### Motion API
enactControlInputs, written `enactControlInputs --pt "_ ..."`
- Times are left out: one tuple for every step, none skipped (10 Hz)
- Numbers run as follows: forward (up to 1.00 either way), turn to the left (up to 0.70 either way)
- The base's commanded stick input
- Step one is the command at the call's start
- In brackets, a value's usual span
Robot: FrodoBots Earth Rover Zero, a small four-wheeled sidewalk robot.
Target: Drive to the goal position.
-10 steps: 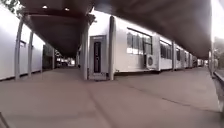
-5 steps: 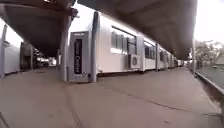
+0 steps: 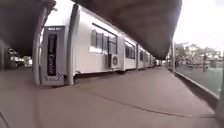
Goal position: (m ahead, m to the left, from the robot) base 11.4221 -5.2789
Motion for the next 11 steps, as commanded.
enactControlInputs --pt "0.70 -0.35" --pt "0.70 -0.05" --pt "0.70 0.00" --pt "0.70 0.00" --pt "0.70 0.00" --pt "0.70 0.00" --pt "0.70 0.00" --pt "0.70 0.00" --pt "0.70 0.00" --pt "0.70 0.00" --pt "0.70 0.00"
